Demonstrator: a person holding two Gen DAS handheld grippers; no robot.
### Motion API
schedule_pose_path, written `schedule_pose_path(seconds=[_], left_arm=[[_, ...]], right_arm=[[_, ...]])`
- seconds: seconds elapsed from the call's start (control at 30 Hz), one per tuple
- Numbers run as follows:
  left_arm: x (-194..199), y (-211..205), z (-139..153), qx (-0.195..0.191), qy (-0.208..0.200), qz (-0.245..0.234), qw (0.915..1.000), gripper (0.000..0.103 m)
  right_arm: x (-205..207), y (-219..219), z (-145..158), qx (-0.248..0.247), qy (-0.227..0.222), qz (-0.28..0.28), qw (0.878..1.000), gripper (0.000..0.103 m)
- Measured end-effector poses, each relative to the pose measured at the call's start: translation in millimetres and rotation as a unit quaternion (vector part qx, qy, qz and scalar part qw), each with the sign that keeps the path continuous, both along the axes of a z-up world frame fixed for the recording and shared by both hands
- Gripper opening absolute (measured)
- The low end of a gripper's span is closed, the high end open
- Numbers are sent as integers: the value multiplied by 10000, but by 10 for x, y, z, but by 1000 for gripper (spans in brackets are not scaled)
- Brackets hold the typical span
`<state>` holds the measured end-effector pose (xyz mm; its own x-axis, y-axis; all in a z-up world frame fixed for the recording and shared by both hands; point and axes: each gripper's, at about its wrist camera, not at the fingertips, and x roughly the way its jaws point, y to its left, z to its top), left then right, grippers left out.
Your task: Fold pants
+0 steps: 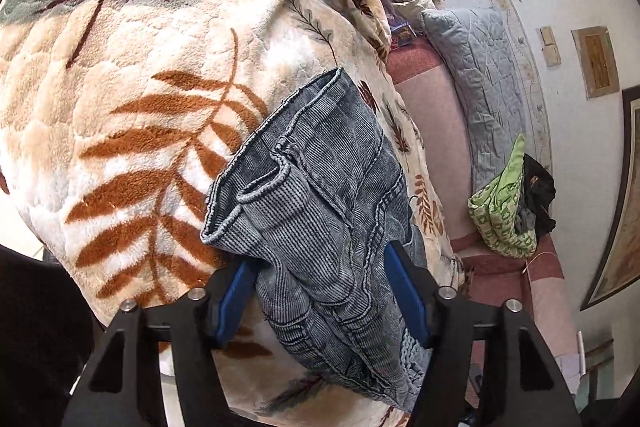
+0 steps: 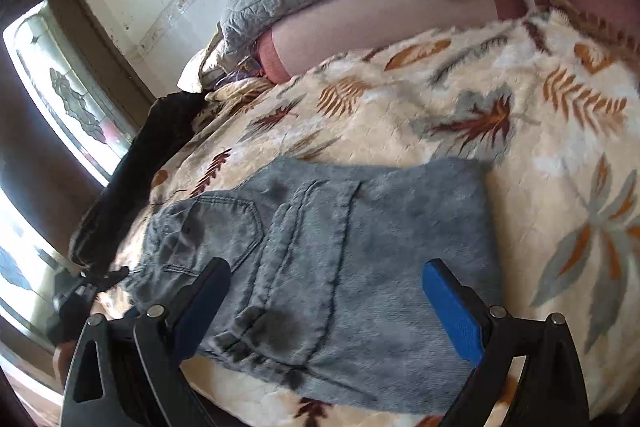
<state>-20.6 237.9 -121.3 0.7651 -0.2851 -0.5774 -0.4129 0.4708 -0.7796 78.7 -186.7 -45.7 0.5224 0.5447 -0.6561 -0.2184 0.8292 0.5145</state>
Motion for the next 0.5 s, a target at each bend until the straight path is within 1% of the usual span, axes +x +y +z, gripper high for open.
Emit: schedule_pose_path(seconds=[0.03,0.07,0.13,0.2,0.23,0.3,0.37,0.43,0.47,0.5], left_arm=[[6,-12,9,243,148,-30,9996,31],[3,-18,3,327,170,-49,9993,29],[-7,-11,-3,353,148,-46,9993,28],[-4,-22,24,485,121,-84,9987,24],[-11,-23,38,511,101,-93,9986,21],[-23,-20,61,516,33,-89,9986,18],[-44,-6,66,476,-39,-91,9988,15],[-47,4,61,487,-88,-102,9987,15],[-46,3,51,497,-86,-119,9987,15],[-45,5,39,518,-65,-119,9986,15]], right_arm=[[27,68,2,327,223,141,9991,98],[63,148,27,653,400,276,9967,98],[182,378,82,1101,788,572,9891,98],[349,679,62,1346,1288,847,9788,98],[413,834,29,1433,1444,947,9745,98],[559,1148,-105,1429,1809,1204,9656,98],[633,1360,-294,1459,2217,1153,9572,98],[682,1539,-528,1600,2658,1359,9409,98],[686,1579,-635,1482,2790,1262,9404,98],[682,1578,-643,1495,2739,1135,9432,98]])
